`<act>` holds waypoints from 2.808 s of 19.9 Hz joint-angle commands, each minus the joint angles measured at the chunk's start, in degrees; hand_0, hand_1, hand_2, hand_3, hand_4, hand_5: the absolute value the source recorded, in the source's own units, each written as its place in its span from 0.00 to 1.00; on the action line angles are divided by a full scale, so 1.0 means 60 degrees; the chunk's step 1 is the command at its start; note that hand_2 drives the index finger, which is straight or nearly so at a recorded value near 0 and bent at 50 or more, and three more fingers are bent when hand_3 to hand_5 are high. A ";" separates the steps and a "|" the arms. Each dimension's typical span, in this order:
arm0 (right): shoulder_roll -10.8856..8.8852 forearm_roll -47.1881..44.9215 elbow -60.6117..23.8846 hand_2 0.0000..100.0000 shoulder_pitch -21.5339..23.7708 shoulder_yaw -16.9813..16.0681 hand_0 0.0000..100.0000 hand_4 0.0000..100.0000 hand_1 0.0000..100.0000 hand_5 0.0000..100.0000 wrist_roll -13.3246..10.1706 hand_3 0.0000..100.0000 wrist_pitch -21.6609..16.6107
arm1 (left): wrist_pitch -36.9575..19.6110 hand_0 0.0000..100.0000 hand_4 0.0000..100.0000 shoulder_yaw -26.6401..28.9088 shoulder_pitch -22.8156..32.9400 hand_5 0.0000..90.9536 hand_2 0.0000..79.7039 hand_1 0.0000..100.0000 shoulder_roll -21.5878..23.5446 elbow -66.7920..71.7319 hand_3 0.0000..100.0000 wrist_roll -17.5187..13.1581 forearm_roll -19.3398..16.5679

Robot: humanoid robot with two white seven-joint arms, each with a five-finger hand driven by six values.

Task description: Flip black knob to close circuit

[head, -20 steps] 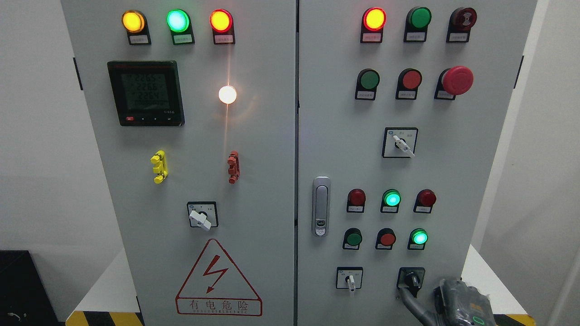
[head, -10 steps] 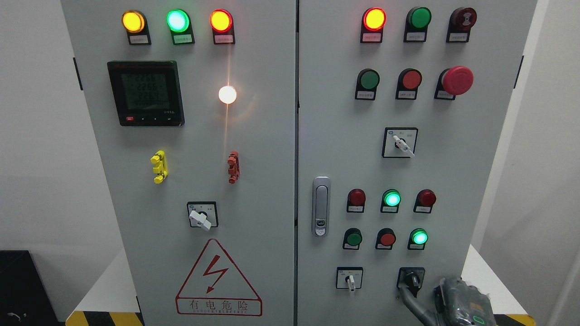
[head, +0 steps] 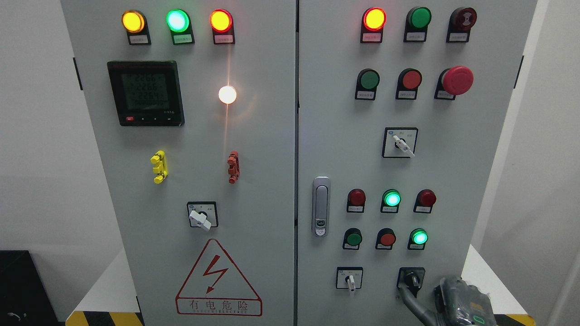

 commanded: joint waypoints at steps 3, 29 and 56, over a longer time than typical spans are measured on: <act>-0.0013 -0.0009 -0.0003 0.90 0.0000 -0.0419 0.00 0.93 0.00 0.94 0.0035 1.00 -0.0006 | -0.0008 0.12 0.00 0.0002 0.0000 0.00 0.00 0.56 0.0000 -0.0009 0.00 0.0001 0.0014; 0.0001 -0.0097 -0.0062 0.90 -0.0015 -0.0624 0.00 0.93 0.00 0.94 0.0006 1.00 -0.0050 | -0.0008 0.12 0.00 0.0002 0.0000 0.00 0.00 0.56 0.0000 -0.0009 0.00 0.0001 -0.0001; 0.0206 -0.0185 -0.0457 0.90 -0.0029 -0.0565 0.00 0.93 0.00 0.94 0.0050 1.00 -0.0123 | -0.0008 0.12 0.00 0.0002 0.0000 0.00 0.00 0.56 0.0000 -0.0009 0.00 0.0001 -0.0001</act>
